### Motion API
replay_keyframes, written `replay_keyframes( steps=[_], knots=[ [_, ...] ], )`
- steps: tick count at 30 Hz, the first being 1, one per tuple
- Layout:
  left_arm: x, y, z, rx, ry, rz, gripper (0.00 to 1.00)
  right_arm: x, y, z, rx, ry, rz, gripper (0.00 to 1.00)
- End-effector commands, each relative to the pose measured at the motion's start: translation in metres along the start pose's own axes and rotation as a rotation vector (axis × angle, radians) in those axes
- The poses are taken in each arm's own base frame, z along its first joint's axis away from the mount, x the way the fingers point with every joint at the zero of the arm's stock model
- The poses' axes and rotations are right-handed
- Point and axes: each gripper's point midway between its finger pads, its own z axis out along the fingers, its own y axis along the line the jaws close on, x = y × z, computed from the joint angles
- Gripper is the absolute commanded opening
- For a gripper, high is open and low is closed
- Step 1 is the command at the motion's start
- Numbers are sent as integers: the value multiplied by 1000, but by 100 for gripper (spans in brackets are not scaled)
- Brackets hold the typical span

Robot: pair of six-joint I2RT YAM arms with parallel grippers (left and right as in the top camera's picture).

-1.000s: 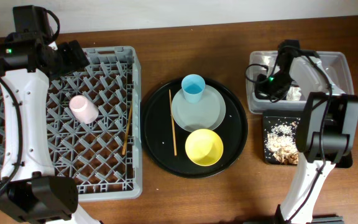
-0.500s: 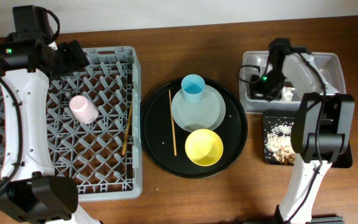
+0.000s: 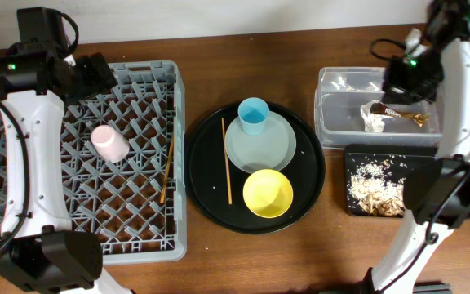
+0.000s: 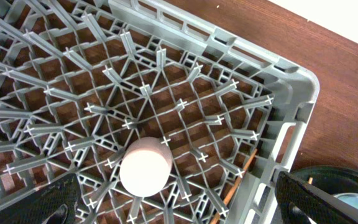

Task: Sort waste into correct bins and load items into the dishwasher rack

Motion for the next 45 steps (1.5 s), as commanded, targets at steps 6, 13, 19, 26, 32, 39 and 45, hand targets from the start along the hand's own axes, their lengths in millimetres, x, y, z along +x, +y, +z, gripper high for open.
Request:
replay_keyframes(
  steps=[6, 13, 19, 26, 32, 39, 45],
  knots=[
    [-5, 0, -13, 16, -29, 8, 99, 101, -31, 10, 41, 146, -23, 15],
    [-5, 0, -13, 16, -29, 8, 99, 158, -41, 32, 15, -96, -89, 86],
    [-5, 0, -13, 16, -29, 8, 99, 152, -33, 68, -29, -161, -142, 57],
    [-5, 0, -13, 16, -29, 8, 99, 133, -16, 130, 68, -52, -275, 63],
    [-5, 0, -13, 16, -29, 8, 99, 124, -8, 155, 109, -43, -330, 53],
    [-5, 0, -13, 16, -29, 8, 99, 138, -19, 173, 134, 1, -328, 40],
    [-5, 0, -13, 16, -29, 8, 99, 144, -25, 184, 141, 5, -328, 17]
  ],
)
